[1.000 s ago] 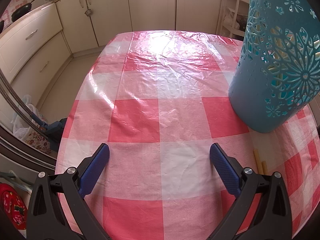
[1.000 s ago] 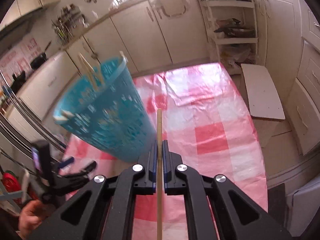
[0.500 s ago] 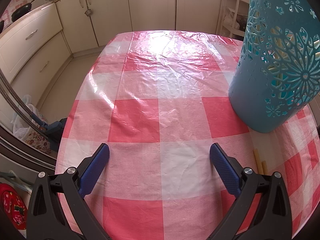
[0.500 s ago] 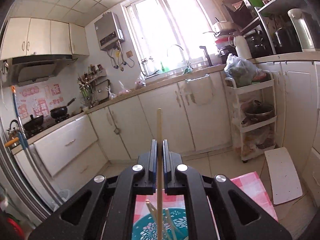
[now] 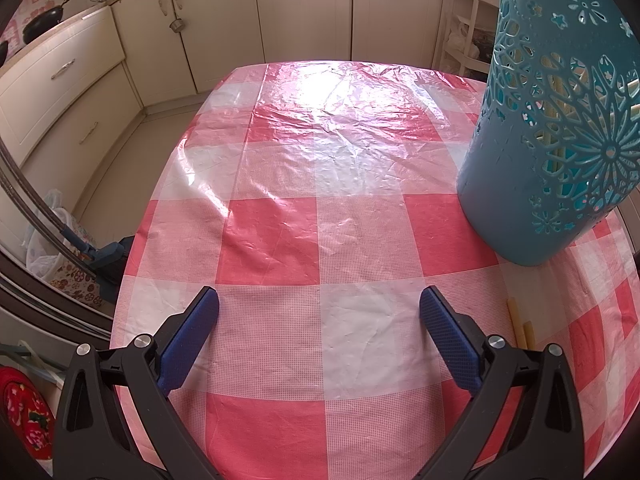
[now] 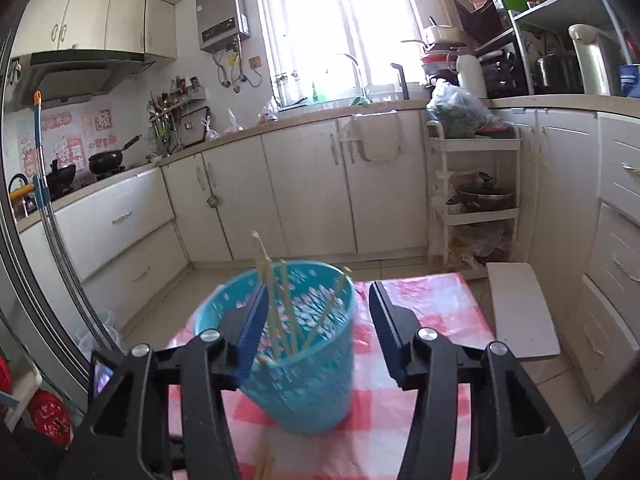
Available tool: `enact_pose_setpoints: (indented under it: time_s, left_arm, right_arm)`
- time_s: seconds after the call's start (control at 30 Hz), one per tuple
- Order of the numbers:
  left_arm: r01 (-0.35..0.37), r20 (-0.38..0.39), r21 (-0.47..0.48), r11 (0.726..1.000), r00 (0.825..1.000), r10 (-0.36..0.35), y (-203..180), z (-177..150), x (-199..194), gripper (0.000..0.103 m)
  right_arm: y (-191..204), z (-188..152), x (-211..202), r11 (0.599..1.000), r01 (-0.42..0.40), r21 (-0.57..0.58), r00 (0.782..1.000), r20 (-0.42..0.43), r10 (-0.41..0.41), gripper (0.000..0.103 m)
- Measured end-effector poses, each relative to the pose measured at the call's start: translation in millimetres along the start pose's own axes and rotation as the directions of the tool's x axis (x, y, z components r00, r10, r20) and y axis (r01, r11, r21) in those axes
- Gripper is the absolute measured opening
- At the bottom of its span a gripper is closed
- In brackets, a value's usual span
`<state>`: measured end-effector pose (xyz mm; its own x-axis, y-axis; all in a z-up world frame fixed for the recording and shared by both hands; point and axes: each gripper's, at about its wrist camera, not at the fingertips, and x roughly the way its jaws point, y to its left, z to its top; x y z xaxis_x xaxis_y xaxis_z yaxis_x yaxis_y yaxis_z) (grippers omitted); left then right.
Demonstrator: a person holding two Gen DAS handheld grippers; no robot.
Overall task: Organize utensils
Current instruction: 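Raise the stick with the right tool over the basket and drop it, then move the open right tool back beside the basket toward the remaining sticks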
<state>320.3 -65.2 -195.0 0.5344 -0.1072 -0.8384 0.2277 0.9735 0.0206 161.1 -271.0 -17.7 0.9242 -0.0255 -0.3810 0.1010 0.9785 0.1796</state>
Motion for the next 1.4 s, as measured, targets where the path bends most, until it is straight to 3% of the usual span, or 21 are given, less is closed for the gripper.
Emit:
enact_pose_setpoints:
  time_s: [0.1, 0.17, 0.23, 0.4, 0.53, 0.73, 0.87, 0.97, 1.1, 1.4]
  left_arm:
    - [0.000, 0.000, 0.000, 1.000, 1.000, 0.000, 0, 0, 0, 0.096]
    - [0.000, 0.000, 0.000, 1.000, 1.000, 0.000, 0, 0, 0, 0.096]
    - [0.000, 0.000, 0.000, 1.000, 1.000, 0.000, 0, 0, 0, 0.096]
    - [0.000, 0.000, 0.000, 1.000, 1.000, 0.000, 0, 0, 0, 0.096]
    - [0.000, 0.000, 0.000, 1.000, 1.000, 0.000, 0, 0, 0, 0.096]
    - [0.000, 0.000, 0.000, 1.000, 1.000, 0.000, 0, 0, 0, 0.096]
    - [0.000, -0.001, 0.000, 1.000, 1.000, 0.000, 0, 0, 0, 0.096]
    - [0.000, -0.001, 0.000, 1.000, 1.000, 0.000, 0, 1, 0, 0.096]
    - [0.001, -0.002, -0.001, 1.000, 1.000, -0.001, 0, 1, 0, 0.096]
    - [-0.001, -0.002, 0.002, 1.000, 1.000, 0.001, 0, 0, 1, 0.096]
  right_arm:
    - [-17, -32, 3, 0.995, 0.083, -0.051, 0.987, -0.131, -0.089, 0.054]
    - [-29, -53, 20, 0.990, 0.121, -0.067, 0.954, -0.266, -0.135, 0.057]
    - [-39, -69, 41, 0.982, 0.161, -0.099, 0.906, -0.380, -0.187, 0.059]
    - [-40, -90, 71, 0.962, 0.192, -0.192, 0.836, -0.481, -0.263, 0.066]
    - [-33, -105, 84, 0.944, 0.194, -0.268, 0.805, -0.506, -0.309, 0.074]
    - [-31, -104, 93, 0.925, 0.208, -0.317, 0.801, -0.487, -0.347, 0.080]
    - [-25, -107, 93, 0.892, 0.218, -0.397, 0.824, -0.415, -0.386, 0.093]
    - [-33, -105, 95, 0.924, 0.201, -0.325, 0.830, -0.443, -0.337, 0.096]
    - [-59, -105, 97, 0.976, 0.196, -0.094, 0.827, -0.519, -0.216, 0.097]
    - [-51, -111, 93, 0.978, 0.167, -0.122, 0.831, -0.516, -0.206, 0.096]
